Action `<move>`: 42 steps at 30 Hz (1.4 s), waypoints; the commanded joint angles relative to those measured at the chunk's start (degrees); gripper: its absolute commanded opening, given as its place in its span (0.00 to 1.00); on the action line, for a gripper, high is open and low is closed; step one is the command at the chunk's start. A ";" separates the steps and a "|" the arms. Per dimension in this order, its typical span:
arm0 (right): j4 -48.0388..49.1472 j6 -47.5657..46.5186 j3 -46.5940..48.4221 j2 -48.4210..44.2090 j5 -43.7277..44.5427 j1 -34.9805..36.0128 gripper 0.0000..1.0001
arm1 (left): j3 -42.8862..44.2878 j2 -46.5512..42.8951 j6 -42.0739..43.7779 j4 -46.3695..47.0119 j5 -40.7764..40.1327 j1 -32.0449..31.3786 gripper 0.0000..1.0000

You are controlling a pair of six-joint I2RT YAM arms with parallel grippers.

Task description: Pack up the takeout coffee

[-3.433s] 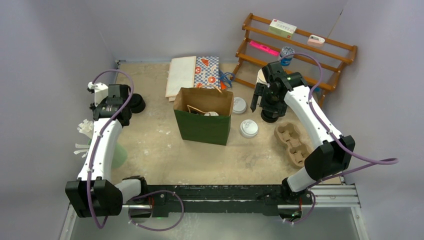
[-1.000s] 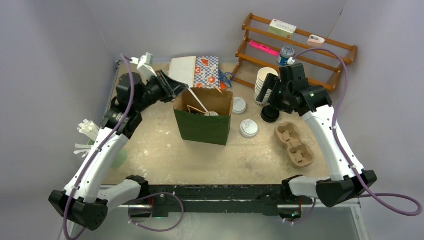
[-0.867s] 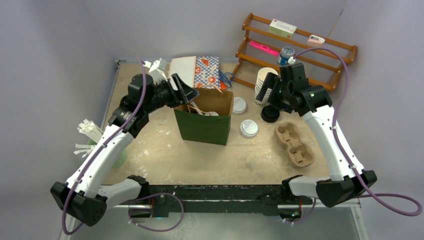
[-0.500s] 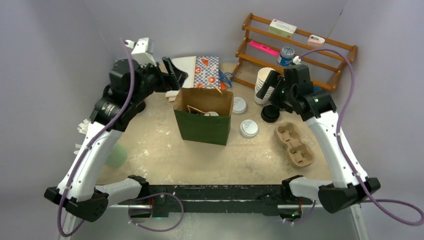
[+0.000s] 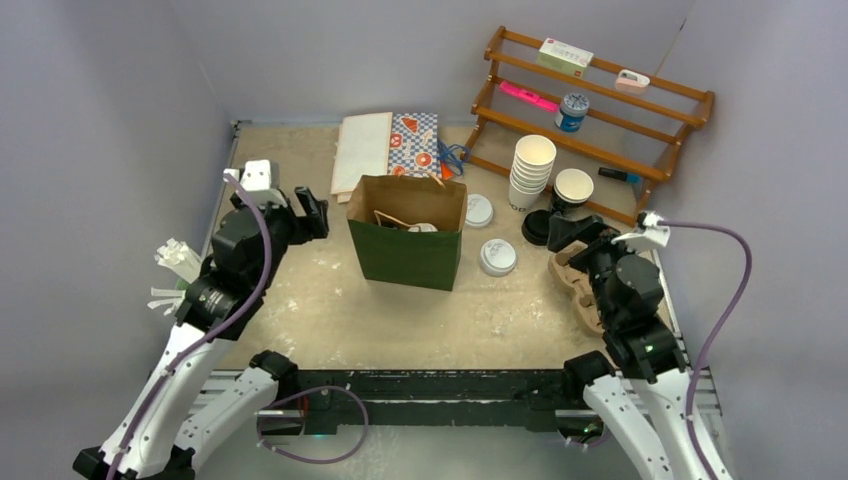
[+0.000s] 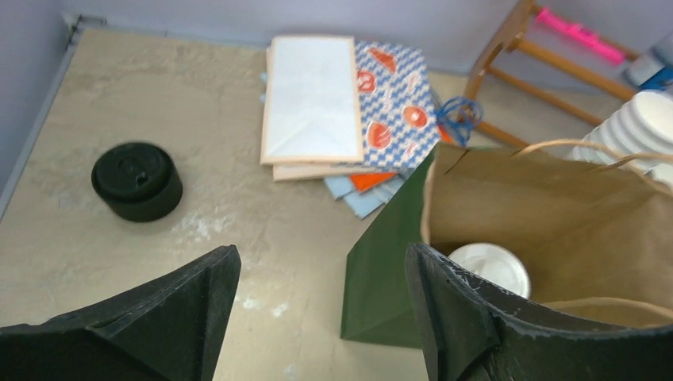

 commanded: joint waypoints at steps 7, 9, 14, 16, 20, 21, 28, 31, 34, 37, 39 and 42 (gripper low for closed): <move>22.37 -16.39 -13.42 4.04 -7.50 -0.09 0.98 | -12.34 4.08 -11.30 3.34 -14.70 -0.07 0.82; 26.60 -17.56 -15.71 6.58 -8.18 -0.09 0.98 | -16.59 3.00 -8.28 8.55 -16.55 -0.08 0.82; 40.73 -19.86 -22.15 13.66 -2.53 -0.37 0.98 | -28.10 3.40 2.40 24.61 -20.12 -0.08 0.83; 49.90 -22.18 -24.65 18.62 -3.86 -1.21 0.98 | -32.77 5.75 6.19 34.20 -23.29 -0.08 0.84; 63.99 -24.17 -27.72 30.76 -3.49 -4.34 0.98 | -39.31 12.39 16.84 53.67 -26.35 0.47 0.85; 65.32 -25.05 -27.07 32.81 -3.02 -5.36 0.98 | -40.36 14.51 17.45 57.22 -25.50 1.34 0.85; 78.65 -32.23 -28.71 43.86 -9.96 -11.97 0.98 | -46.24 27.26 18.30 78.20 -10.67 11.21 0.86; 83.41 -32.42 -31.44 46.15 -9.61 -13.85 0.98 | -46.19 33.46 21.39 85.11 -6.33 12.82 0.86; 85.30 -34.04 -31.05 48.07 -11.82 -15.77 0.98 | -45.58 37.77 27.08 91.25 -1.44 12.99 0.85; 81.61 -33.32 -27.75 50.48 -13.47 -17.03 0.99 | -44.32 42.08 28.87 95.19 0.66 13.44 0.84; 79.29 -33.23 -25.51 52.16 -13.83 -17.16 0.98 | -43.50 44.97 29.01 96.69 0.73 13.62 0.84; 77.73 -32.98 -24.10 53.09 -13.88 -17.24 0.98 | -43.84 49.16 28.29 100.97 0.07 14.08 0.84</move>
